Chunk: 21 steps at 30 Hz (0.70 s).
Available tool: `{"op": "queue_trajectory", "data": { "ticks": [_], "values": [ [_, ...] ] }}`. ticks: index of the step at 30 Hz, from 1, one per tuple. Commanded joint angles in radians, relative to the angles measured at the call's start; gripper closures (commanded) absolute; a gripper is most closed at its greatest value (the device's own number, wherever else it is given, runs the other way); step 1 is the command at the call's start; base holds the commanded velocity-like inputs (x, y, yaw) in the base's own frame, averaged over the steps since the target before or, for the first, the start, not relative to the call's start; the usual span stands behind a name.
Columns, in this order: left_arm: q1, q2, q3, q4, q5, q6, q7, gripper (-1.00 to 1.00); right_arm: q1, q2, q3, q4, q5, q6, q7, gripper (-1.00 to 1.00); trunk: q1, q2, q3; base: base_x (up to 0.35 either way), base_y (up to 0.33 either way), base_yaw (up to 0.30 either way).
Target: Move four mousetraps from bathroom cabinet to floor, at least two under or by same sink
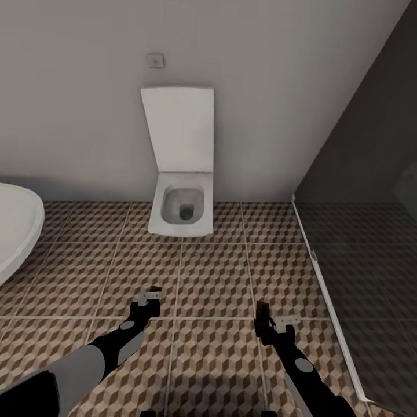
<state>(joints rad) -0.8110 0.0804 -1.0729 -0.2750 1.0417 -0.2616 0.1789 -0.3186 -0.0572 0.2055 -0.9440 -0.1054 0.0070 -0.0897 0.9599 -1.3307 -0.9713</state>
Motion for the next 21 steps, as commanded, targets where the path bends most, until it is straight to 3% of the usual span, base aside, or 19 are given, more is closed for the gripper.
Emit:
{"op": "queue_trajectory", "data": {
  "ticks": [1,6,11,13,18,21],
  "values": [
    [-0.001,0.001,-0.009,-0.003,0.004,-0.002,0.008,1.00,-0.001,-0.001,0.006,-0.001,-0.011,0.000,-0.011,1.00,0.000,0.000,-0.002,0.000,0.000,0.000],
    [-0.001,0.001,-0.022,-0.004,-0.001,-0.033,0.008,1.00,-0.001,-0.002,0.007,-0.014,-0.011,-0.024,-0.011,1.00,0.000,0.000,-0.008,0.000,0.000,0.000],
    [0.000,0.001,-0.100,-0.003,-0.004,-0.080,0.013,1.00,-0.001,-0.001,0.003,-0.055,-0.007,-0.047,-0.014,1.00,0.000,0.000,-0.009,0.000,0.000,0.000],
    [0.000,0.001,-0.115,-0.002,-0.004,-0.083,0.015,1.00,-0.001,-0.001,0.002,-0.091,0.008,-0.036,-0.018,1.00,0.000,0.000,-0.010,0.000,0.000,0.000],
    [0.000,0.001,-0.121,-0.002,-0.001,-0.071,0.020,1.00,-0.014,0.015,0.000,-0.220,0.086,0.154,-0.035,1.00,0.000,0.000,-0.010,0.000,0.000,0.000],
    [-0.001,-0.004,-0.106,-0.006,0.003,0.016,0.021,1.00,-0.049,0.045,0.000,-0.238,0.107,0.210,-0.039,1.00,0.000,0.000,-0.010,0.000,0.000,0.000]
  ]
}}
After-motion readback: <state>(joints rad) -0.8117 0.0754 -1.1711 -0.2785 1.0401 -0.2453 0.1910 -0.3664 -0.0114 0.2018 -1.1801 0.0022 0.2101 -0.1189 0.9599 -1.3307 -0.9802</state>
